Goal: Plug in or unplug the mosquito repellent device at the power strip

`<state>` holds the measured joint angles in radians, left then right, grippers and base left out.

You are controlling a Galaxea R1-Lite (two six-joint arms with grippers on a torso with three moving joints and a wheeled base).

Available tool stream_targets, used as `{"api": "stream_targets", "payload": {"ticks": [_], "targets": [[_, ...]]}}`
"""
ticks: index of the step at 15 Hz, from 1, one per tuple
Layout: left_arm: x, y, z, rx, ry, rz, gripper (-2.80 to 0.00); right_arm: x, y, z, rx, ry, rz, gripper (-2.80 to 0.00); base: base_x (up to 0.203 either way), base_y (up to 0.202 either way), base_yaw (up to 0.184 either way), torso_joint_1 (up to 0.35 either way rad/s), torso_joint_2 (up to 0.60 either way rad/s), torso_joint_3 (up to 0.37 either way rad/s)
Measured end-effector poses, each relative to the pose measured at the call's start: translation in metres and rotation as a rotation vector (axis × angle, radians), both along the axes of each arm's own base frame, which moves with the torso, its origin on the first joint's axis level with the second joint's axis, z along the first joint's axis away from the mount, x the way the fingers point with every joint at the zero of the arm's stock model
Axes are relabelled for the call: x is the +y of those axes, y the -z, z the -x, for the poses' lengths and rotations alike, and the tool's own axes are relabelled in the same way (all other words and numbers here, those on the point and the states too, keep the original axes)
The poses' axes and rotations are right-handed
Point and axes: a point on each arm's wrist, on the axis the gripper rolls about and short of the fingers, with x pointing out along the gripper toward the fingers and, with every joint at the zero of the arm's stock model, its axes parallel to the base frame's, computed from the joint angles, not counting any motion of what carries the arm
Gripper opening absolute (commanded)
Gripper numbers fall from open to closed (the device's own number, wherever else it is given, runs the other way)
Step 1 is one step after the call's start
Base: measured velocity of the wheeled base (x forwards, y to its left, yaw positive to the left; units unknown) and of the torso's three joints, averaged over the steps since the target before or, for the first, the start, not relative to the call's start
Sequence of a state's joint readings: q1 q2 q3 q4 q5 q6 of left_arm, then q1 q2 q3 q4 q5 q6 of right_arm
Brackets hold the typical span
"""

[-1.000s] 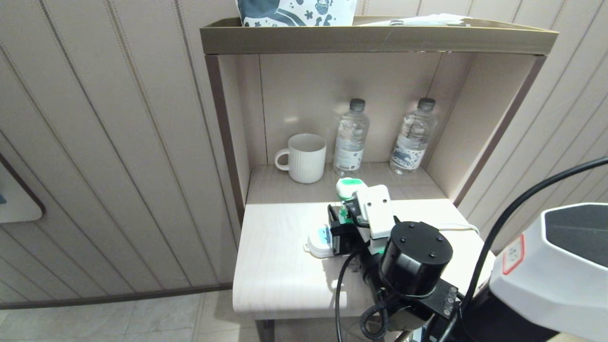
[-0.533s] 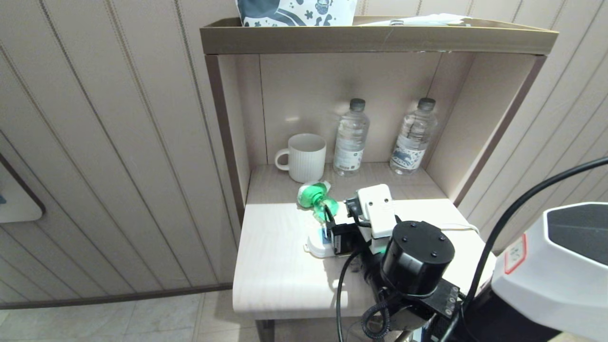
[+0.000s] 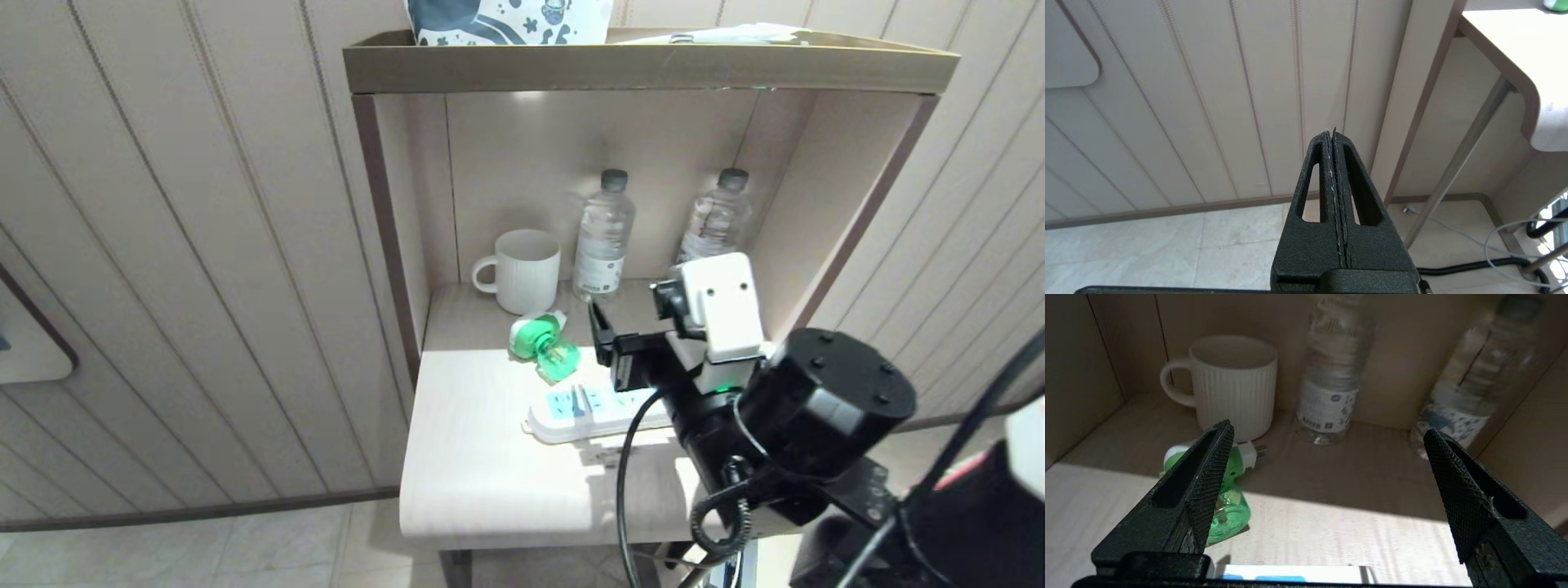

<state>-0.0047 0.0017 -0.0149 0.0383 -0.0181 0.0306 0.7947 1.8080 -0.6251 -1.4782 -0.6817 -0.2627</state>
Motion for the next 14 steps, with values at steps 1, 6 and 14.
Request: {"api": "stream_targets", "payload": {"ticks": [1,6,14], "targets": [[0.000,0.000,0.000,0.000,0.000,0.000,-2.80,-0.010,-0.014,0.009,-0.007,0.003,0.001,0.00,0.000,0.000,0.000,0.000,0.00,0.000],[0.000,0.000,0.000,0.000,0.000,0.000,-2.80,-0.069,-0.046,0.057,0.046,0.039,0.072,-2.80,0.000,0.000,0.000,0.000,0.00,0.000],[0.000,0.000,0.000,0.000,0.000,0.000,-2.80,-0.152,-0.046,0.128,0.168,0.143,0.177,-2.80,0.000,0.000,0.000,0.000,0.00,0.000]]}}
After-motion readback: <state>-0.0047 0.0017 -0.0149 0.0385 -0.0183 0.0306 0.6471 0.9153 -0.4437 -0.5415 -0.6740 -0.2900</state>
